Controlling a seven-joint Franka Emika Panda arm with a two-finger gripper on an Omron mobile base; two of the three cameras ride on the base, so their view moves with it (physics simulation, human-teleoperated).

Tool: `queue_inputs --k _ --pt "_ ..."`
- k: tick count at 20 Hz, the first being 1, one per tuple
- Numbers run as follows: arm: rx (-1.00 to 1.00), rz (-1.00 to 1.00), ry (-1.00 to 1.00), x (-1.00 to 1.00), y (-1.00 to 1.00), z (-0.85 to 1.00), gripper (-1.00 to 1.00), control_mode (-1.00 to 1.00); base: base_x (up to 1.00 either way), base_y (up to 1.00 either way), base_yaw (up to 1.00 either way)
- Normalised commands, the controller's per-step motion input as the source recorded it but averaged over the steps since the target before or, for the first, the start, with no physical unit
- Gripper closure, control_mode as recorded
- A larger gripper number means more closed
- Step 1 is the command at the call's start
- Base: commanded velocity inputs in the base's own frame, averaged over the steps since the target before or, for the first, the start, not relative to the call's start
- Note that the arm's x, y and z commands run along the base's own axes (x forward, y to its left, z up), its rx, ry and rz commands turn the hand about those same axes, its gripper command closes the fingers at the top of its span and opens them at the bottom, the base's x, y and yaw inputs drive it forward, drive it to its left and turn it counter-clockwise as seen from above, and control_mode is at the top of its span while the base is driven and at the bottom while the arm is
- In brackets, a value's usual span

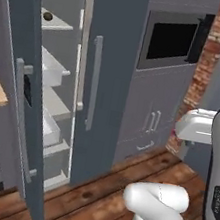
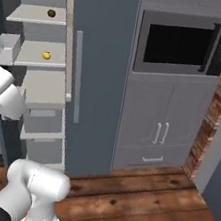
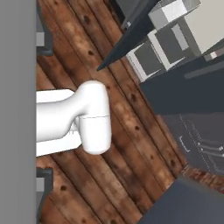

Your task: Take the broccoli, kiwi, and lemon from the freezer and place them in the bowl on the counter.

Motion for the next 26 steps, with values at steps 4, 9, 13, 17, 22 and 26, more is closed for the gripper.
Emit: queue_inputs --k 4,9,13,17,22,26 --pt "0.00 0.00 0.00 0.00 0.00 0.00 -1.00 1.00 0.46 -0.54 0.75" --pt "0.00 0.00 0.00 0.00 0.00 0.00 -1.00 1.00 0.72 -0.45 0.53" --pt "0.00 0.00 0.00 0.00 0.00 0.00 -1.00 1.00 0.49 -0.61 0.33" --pt "0.00 0.00 0.00 0.00 0.00 0.00 -1.00 1.00 0.52 -0.22 0.19" --pt "0.00 0.00 0.00 0.00 0.00 0.00 -1.00 1.00 0.61 -0.02 0.09" --pt "0.00 0.00 0.00 0.00 0.00 0.00 -1.00 1.00 0.79 0.00 0.06"
